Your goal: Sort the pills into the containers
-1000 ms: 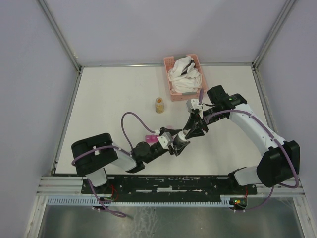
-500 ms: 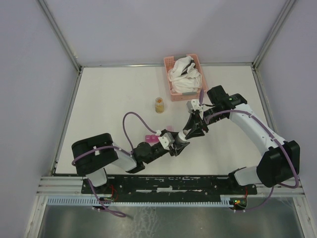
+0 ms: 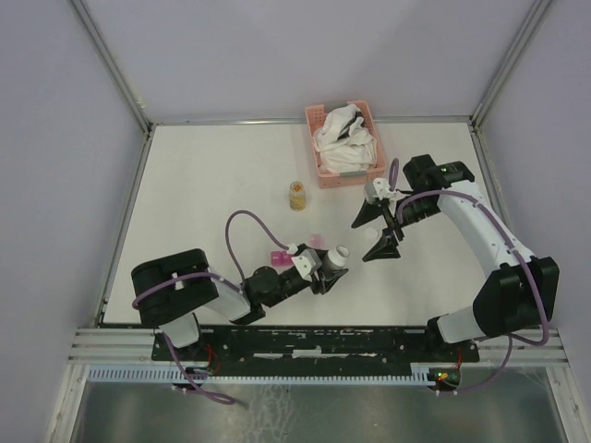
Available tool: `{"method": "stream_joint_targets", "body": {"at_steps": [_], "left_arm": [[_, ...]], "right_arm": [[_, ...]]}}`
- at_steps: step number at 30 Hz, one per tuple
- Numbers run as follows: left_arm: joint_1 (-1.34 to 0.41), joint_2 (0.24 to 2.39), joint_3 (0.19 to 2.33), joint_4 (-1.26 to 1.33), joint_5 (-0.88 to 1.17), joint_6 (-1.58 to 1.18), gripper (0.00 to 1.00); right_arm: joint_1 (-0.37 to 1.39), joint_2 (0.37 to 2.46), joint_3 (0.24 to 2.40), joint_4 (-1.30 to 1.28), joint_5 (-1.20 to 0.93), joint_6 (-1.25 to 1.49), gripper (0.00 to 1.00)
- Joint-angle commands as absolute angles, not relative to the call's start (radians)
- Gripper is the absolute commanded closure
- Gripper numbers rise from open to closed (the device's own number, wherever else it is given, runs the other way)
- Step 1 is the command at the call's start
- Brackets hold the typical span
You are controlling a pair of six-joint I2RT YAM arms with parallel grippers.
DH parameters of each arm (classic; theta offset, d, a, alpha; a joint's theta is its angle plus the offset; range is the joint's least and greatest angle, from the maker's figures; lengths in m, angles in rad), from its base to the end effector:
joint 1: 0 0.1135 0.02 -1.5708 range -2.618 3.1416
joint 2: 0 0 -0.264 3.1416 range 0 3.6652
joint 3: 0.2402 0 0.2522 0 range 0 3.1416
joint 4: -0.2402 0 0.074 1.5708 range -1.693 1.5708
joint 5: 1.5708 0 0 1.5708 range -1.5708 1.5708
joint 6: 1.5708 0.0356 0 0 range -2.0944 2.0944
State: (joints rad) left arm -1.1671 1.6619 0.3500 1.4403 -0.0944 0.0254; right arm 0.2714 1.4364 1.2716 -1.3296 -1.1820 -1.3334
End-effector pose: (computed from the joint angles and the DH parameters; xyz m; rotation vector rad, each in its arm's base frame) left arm 0.1104 -0.2500 0.1690 0.7754 1.2860 -0.8620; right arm 0.2251 0.0968 0.3069 -1.6155 1.4833 1.2261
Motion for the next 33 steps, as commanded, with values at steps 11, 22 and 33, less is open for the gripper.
{"method": "stream_joint_targets", "body": {"at_steps": [11, 22, 33], "left_arm": [[-1.166, 1.569, 0.363, 1.373, -0.029, -0.06, 0.97], [-1.166, 1.487, 0.311, 1.312, -0.035, -0.074, 0.97], [-1.165, 1.436, 0.273, 1.293, -0.043, -0.081, 0.97]], "right_arm": [[0.1, 1.566, 1.361, -1.545, -1.054, -1.693, 0.01], [0.096, 1.564, 1.166, -1.103, -0.751, -1.658, 0.0], [0.139, 1.696, 1.139, -1.007, -0.551, -1.707, 0.01]]}}
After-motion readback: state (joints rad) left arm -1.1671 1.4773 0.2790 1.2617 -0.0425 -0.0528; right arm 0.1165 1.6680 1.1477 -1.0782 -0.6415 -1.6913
